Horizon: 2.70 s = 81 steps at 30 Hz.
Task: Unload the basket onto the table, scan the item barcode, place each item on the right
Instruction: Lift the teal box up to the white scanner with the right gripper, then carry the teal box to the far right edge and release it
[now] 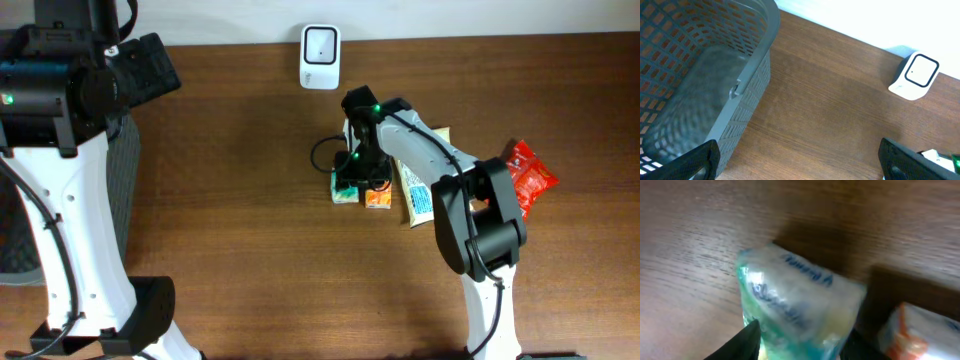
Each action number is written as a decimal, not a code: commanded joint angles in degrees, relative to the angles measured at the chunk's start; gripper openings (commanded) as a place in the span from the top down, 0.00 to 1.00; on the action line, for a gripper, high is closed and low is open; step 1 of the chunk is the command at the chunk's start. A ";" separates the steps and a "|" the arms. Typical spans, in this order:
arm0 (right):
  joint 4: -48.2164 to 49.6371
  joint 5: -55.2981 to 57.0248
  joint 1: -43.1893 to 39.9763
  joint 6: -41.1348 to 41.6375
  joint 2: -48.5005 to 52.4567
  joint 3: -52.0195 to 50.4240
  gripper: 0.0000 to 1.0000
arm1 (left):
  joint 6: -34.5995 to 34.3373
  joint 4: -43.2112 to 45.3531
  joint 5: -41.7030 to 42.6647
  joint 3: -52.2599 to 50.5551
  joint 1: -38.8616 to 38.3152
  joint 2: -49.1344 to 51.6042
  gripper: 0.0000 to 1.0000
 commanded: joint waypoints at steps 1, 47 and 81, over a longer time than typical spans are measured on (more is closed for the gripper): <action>2.69 0.22 0.22 -0.42 0.33 -4.68 0.82 | 0.70 -0.04 -0.37 -0.09 0.00 0.02 0.01; 40.89 44.22 -9.79 -5.68 -3.17 19.34 0.96 | 0.70 -0.04 -0.37 -0.09 0.00 0.02 0.01; 13.22 16.98 -63.60 3.08 -22.43 -2.75 0.01 | 0.70 -0.04 -0.37 -0.09 0.00 0.02 0.01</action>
